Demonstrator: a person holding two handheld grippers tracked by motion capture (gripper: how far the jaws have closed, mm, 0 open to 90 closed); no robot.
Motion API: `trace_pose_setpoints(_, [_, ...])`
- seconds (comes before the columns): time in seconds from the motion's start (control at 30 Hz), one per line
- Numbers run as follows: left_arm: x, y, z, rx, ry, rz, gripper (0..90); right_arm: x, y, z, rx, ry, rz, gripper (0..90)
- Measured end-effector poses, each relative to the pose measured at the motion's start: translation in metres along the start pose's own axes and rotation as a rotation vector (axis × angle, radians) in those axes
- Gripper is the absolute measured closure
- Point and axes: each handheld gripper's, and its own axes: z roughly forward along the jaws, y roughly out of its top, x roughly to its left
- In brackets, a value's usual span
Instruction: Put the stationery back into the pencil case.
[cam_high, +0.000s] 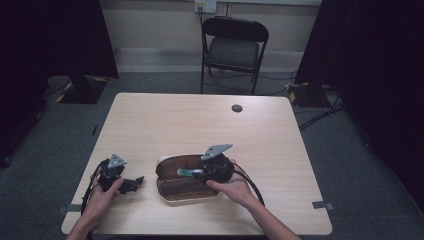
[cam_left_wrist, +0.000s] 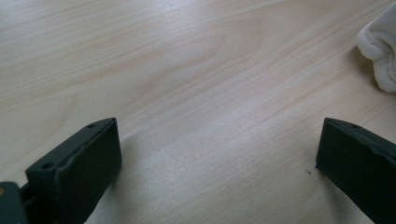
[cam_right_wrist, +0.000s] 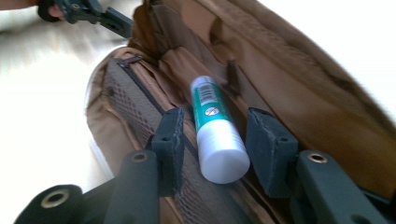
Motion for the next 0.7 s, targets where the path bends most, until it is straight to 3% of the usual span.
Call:
trace_pose_setpoints(0.17, [0.000,0.000,0.000,-0.001,0.001,0.002,0.0,0.000,-0.003,-0.007,-0.016,-0.019,0.009,56.3])
trace_pose_setpoints(0.43, [-0.001,-0.001,-0.001,-0.003,0.001,0.002,0.2,0.000,-0.009,-0.019,-0.039,-0.025,0.024,64.5])
trace_pose_setpoints(0.7, [-0.002,-0.001,-0.001,-0.008,-0.001,-0.006,0.2,-0.012,-0.020,-0.040,-0.074,-0.051,0.060,65.1])
